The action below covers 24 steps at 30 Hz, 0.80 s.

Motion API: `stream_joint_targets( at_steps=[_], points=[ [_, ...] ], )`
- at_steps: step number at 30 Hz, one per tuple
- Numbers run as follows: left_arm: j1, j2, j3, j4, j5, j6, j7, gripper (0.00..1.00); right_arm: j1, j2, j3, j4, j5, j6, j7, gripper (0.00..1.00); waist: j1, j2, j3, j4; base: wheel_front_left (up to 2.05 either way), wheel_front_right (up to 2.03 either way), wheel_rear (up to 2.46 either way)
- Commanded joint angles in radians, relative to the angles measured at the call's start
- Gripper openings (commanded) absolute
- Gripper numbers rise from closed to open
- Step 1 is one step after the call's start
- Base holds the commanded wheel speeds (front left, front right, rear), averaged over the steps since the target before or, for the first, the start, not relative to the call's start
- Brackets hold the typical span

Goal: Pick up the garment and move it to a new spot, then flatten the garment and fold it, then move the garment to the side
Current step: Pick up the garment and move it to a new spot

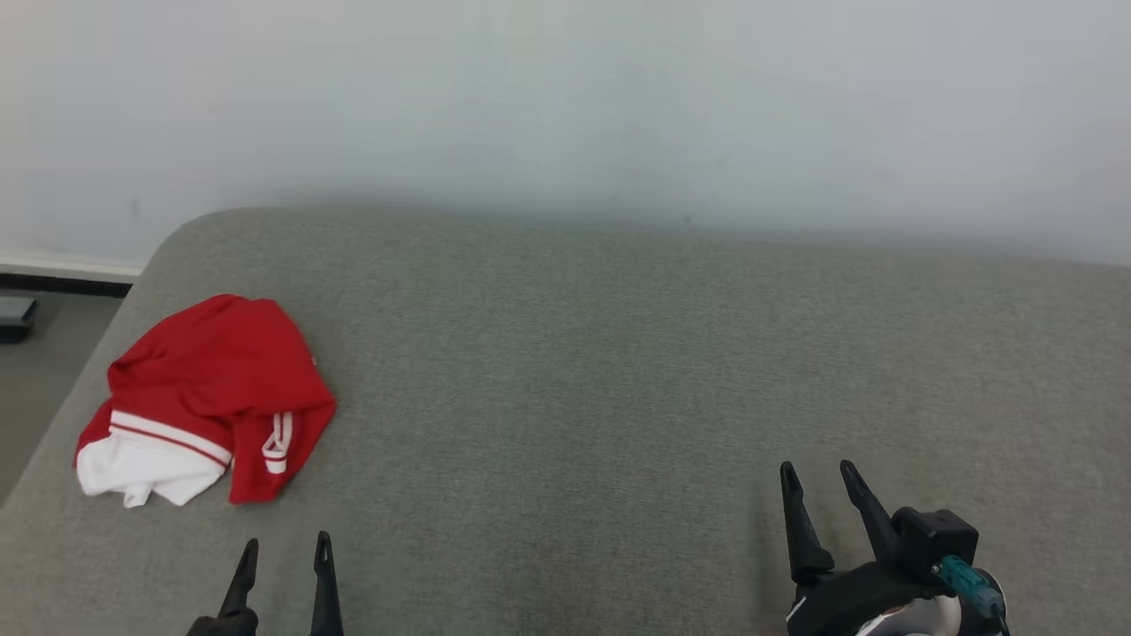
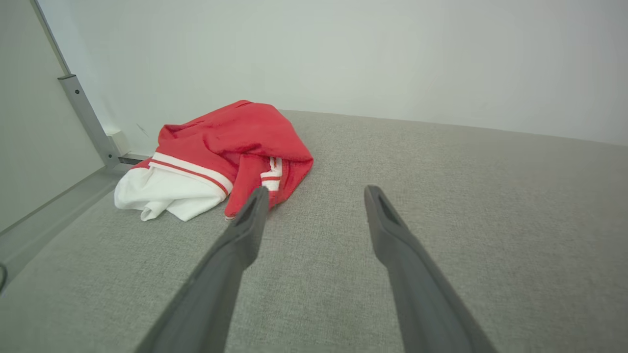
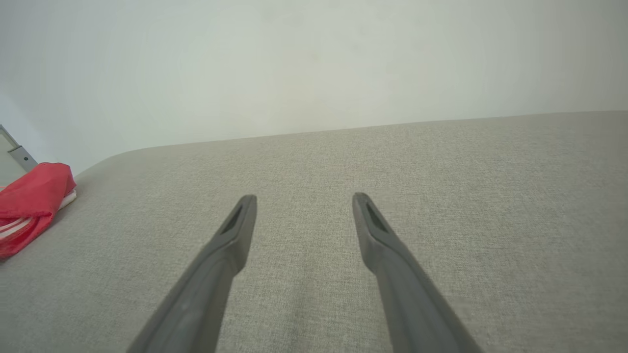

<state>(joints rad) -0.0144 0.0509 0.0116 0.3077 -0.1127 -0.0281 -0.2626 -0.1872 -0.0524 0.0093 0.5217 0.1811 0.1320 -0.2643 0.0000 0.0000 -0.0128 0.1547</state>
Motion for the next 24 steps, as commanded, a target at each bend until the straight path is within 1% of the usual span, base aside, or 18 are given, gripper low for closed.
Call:
stream_joint_targets(
  at_steps=[1,13,15,19,24],
  points=[
    [0.01,-0.001,0.007,0.0,0.005,-0.003,-0.003,1.0,0.009,0.003,0.005,-0.007,0.004,-0.002,0.0,1.0,0.0,0.0,0.007,0.083,0.0,0.0,0.0],
    [0.025,-0.001,0.055,0.006,0.026,-0.015,-0.003,1.0,0.022,0.003,0.04,-0.022,0.024,-0.002,0.0,1.0,0.0,0.0,0.012,0.333,0.0,0.0,0.0],
    [0.031,-0.001,0.072,0.003,0.022,-0.009,-0.003,1.0,0.015,0.003,0.057,-0.022,0.029,-0.002,0.0,1.0,0.0,0.0,0.018,0.362,0.0,0.0,0.0],
    [0.043,-0.001,0.106,-0.022,-0.003,0.007,-0.003,1.0,-0.029,0.002,0.107,-0.009,0.027,-0.002,0.0,1.0,0.0,0.0,0.048,0.38,0.0,0.0,0.0],
    [0.068,-0.001,0.125,-0.052,-0.037,0.037,-0.003,1.0,-0.076,0.002,0.159,0.012,0.024,-0.002,0.0,1.0,0.0,0.0,0.074,0.393,0.0,0.0,0.0]
  ],
)
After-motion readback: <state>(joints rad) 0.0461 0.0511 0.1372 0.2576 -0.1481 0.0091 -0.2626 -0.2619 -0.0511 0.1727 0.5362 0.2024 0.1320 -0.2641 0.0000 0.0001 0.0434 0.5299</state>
